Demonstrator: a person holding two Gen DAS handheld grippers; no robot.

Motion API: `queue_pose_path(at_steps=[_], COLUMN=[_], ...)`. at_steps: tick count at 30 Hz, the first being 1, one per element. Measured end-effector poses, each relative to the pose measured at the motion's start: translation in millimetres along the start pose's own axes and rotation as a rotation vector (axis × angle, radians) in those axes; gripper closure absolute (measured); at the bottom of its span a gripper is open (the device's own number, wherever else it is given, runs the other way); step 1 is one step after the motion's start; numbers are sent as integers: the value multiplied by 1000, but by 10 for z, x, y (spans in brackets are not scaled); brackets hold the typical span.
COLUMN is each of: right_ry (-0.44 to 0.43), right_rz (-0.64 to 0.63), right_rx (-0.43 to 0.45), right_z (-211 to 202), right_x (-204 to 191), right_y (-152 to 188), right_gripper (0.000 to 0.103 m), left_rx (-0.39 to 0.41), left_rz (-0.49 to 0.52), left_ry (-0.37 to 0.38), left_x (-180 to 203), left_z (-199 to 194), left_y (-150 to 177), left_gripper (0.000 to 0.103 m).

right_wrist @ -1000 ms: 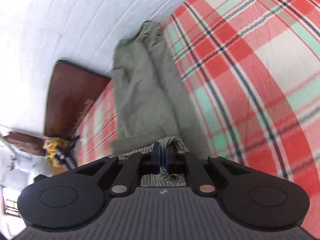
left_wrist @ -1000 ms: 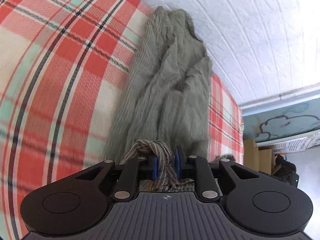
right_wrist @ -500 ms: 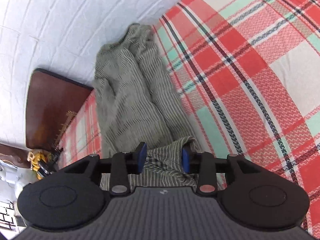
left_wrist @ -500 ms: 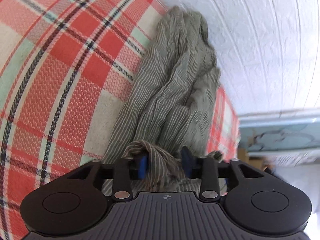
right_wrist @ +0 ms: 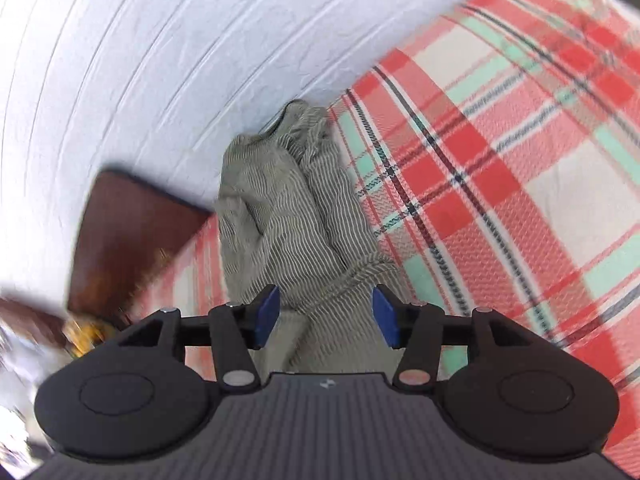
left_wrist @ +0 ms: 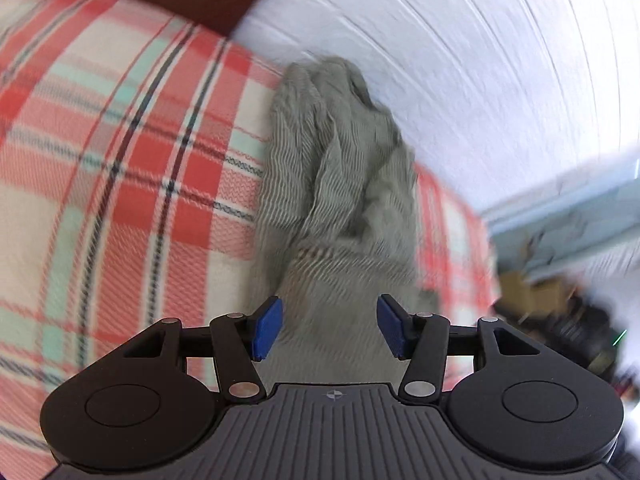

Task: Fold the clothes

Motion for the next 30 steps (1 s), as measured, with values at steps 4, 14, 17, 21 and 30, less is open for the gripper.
queue_pose_path(at_steps=[4,14,17,21,30], right_ry=[78,178,189,179,60], right_rz=[-161,-269,-274,-274,-275], right_rx=[-52,-133,-135,-152,-212], right_z=[4,223,295,419,695], right_x=[-114,-59,29,145,113], right_y=[109,251,207,116,15], right_gripper=[43,43,43,43,99], left_rx=[-66,-92,-91,-93,-116], left_rz=[172,341,358,348,298], left_ry=[-84,-143,-131,-155,-175], left_x=[36,181,260,321,295], left_z=[143,579,659,770,828], left_y=[96,-37,-67,-71,-36], left_gripper=[35,33,33,33,95])
Point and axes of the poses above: each gripper's, at about its wrist camera, not at the fingertips, and z roughly the way its jaws point, x to its right, y to its underside, the point moved 3 cm from there along z, roughly the way its jaws point, and after that the axes turned 7 degrees about -z, right-handed, at the moved point
